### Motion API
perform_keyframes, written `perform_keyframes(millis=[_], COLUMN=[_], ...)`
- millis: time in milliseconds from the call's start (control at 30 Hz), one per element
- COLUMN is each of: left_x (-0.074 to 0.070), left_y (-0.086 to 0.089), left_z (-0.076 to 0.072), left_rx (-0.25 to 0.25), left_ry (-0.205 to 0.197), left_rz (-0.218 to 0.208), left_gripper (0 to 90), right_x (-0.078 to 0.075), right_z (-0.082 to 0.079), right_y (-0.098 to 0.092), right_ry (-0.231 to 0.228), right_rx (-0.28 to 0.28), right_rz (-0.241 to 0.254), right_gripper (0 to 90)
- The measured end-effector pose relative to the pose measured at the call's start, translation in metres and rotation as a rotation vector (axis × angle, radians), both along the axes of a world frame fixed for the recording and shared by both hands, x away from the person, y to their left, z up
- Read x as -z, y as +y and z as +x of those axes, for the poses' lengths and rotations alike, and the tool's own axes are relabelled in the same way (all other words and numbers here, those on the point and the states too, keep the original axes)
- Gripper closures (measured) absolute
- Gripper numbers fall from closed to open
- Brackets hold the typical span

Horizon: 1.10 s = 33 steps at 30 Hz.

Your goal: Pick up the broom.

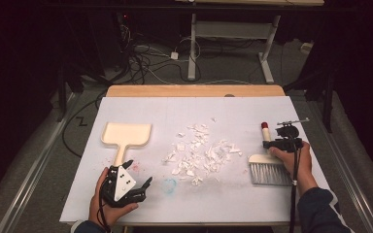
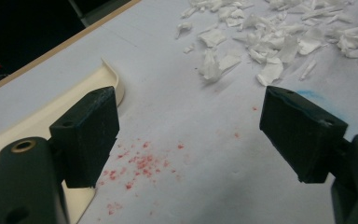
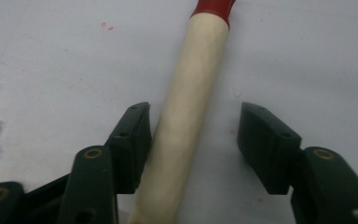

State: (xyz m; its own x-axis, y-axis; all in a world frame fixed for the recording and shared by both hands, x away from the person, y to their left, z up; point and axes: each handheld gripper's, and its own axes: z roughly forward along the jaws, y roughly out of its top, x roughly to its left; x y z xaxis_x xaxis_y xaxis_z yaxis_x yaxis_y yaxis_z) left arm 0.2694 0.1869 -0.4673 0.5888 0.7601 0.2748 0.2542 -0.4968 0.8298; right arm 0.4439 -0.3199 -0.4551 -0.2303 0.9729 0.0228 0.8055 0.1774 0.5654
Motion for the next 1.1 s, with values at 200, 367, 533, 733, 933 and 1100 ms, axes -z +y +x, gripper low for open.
perform_keyframes(millis=[200,367,533,733,933,1100], left_x=[0.0,-0.001,0.001,0.0,0.0,0.0], left_y=[0.0,-0.001,-0.003,-0.005,-0.009,-0.014], left_z=[0.0,-0.003,0.0,0.002,0.004,0.006], left_rx=[0.003,0.005,0.009,0.019,0.024,0.045], left_ry=[0.007,0.003,0.023,0.021,0.024,0.032], left_rz=[0.01,0.015,0.015,0.018,0.026,0.033], left_gripper=[18.9,18.9,18.9,18.9,19.3,19.3], right_x=[0.001,0.002,0.002,-0.003,-0.022,-0.039], right_z=[-0.003,-0.006,-0.008,-0.021,-0.048,-0.076], right_y=[0.009,0.004,0.004,-0.002,-0.013,-0.017], right_ry=[-0.027,-0.03,-0.05,-0.107,-0.251,-0.368], right_rx=[-0.045,-0.071,-0.08,-0.114,-0.173,-0.212], right_rz=[-0.045,-0.018,-0.026,0.012,0.092,0.131], right_gripper=[64.9,71.5,71.6,71.7,71.7,71.7])
